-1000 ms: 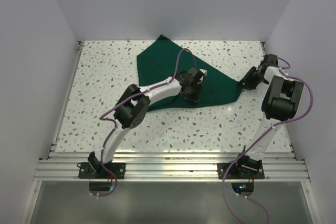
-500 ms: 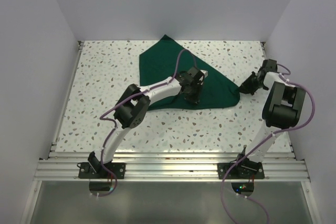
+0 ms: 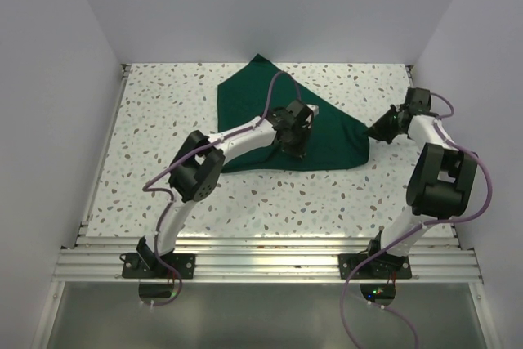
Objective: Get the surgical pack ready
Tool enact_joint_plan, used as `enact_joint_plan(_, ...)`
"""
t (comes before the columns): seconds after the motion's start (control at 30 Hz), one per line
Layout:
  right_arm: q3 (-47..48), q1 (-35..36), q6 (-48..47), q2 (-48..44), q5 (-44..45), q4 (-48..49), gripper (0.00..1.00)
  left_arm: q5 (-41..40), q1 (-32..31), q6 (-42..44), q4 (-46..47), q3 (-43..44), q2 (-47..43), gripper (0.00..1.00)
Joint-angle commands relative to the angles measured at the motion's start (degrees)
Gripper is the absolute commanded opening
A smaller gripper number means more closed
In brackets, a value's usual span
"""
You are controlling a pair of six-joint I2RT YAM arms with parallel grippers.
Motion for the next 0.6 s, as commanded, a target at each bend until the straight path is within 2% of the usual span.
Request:
enact_joint_plan(0.0, 2.2, 1.3, 0.0, 0.4, -0.9, -0.3, 0.0, -2.0, 0.9, 1.4, -0.5, 0.6, -4.7, 0.01)
enact_joint_plan(0.17, 5.2, 3.8, -1.1, 0.1, 0.5, -2.5, 0.0, 0.6, 1.3, 1.3, -1.6, 3.6, 0.0, 0.0)
enact_joint_plan(0.57, 14.0, 10.7, -2.3, -0.6, 2.6, -8.2, 0.0, 3.1, 1.4, 2.8, 0.6, 1.5, 3.3, 0.0)
